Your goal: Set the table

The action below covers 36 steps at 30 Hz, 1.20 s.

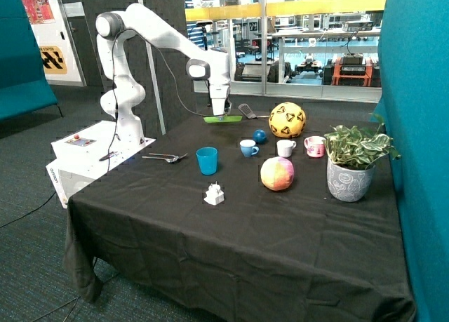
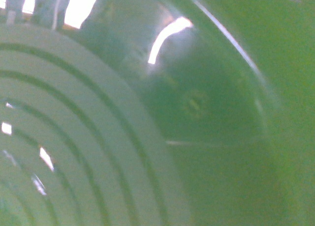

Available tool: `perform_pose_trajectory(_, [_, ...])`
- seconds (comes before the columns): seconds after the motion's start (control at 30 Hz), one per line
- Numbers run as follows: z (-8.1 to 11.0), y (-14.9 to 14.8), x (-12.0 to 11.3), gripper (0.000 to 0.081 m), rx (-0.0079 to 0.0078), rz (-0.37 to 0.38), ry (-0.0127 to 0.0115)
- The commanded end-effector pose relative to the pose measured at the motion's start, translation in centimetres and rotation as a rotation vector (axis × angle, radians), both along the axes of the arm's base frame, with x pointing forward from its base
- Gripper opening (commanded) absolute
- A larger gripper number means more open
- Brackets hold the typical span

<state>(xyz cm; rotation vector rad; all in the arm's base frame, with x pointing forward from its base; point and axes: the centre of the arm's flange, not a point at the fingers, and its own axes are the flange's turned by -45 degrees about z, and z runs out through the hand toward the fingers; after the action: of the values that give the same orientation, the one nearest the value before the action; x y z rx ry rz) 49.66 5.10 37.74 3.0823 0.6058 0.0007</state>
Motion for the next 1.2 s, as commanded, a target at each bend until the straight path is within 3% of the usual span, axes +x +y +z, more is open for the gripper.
perform_pose_trajectory(0.0, [0.9, -3.4, -2.0, 0.0000, 0.0002, -0.040, 0.0005])
perform_pose_trajectory(0.8, [2.2, -7.3, -7.6, 0.0000, 0.0003, -0.142, 0.0005])
perform_pose_trajectory(1.17, [1.8, -9.2, -10.8, 0.0000, 0.0003, -0.105, 0.0005])
